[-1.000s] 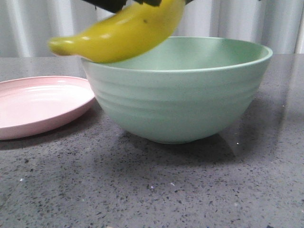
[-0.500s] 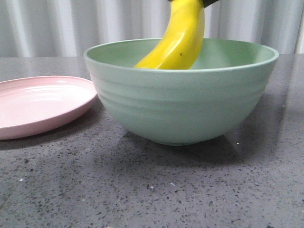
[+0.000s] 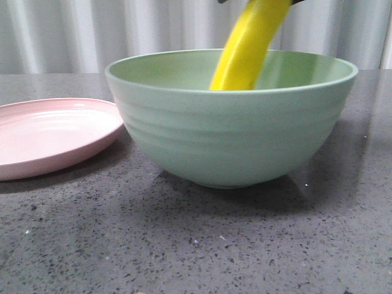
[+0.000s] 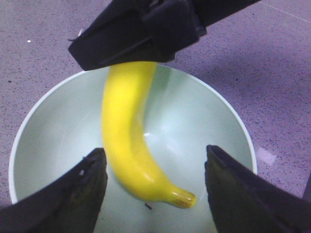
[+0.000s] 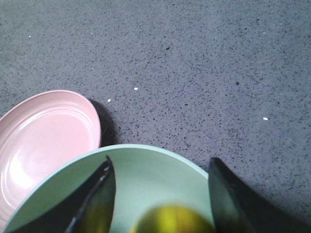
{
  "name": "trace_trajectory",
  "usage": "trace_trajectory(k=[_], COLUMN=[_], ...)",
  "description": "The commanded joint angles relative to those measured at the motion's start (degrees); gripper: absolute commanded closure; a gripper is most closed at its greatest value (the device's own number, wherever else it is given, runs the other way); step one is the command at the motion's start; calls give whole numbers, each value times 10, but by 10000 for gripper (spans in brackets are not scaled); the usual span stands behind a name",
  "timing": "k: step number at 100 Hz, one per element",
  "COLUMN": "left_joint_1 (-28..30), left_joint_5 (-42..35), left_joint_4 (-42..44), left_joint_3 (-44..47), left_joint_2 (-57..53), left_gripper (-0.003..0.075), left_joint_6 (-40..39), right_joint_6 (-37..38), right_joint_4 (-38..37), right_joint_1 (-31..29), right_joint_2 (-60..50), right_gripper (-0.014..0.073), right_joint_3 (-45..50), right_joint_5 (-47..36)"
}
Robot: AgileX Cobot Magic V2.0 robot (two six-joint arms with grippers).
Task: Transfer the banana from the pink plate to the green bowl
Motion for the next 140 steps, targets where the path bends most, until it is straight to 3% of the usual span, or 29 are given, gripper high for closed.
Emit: trace_trajectory(k=[1,27,38,52,54,87,117,140], left_joint_1=[-5,-5,-5,-5,-5,-5,-5,-5], left_joint_5=[-40,-44,-45,-46,-46,-58,-151,-174], left_joint_4=[-12,-12,-12,-12,-12,-12,-11,-11], left_joint_3=[-21,-21,-21,-21,-21,18,169,284], left_joint_2=[-16,-16,-26,-42,-44,-121,-289,-430], left_gripper=[312,339,491,742,738,741,741,741], left_joint_6=[1,1,1,1,1,1,1,1], right_joint_6=[-6,-6,-6,-6,-6,-6,-6,-6], right_joint_4=[-1,-49,-75,-101,-101,-101,-101,-101], right_joint_1=[-1,-1,-1,-1,-1,-1,-1,-1], right_joint_2=[-16,-31,-51,-85,-91,-224,-421,-553], right_gripper=[235,244,345,631,669,662,662,662], right_joint_3=[-19,-19,-19,-17,-14,91,294,406], right_joint_5=[-32,-29,-23,-14,-14,-81,-228,-256])
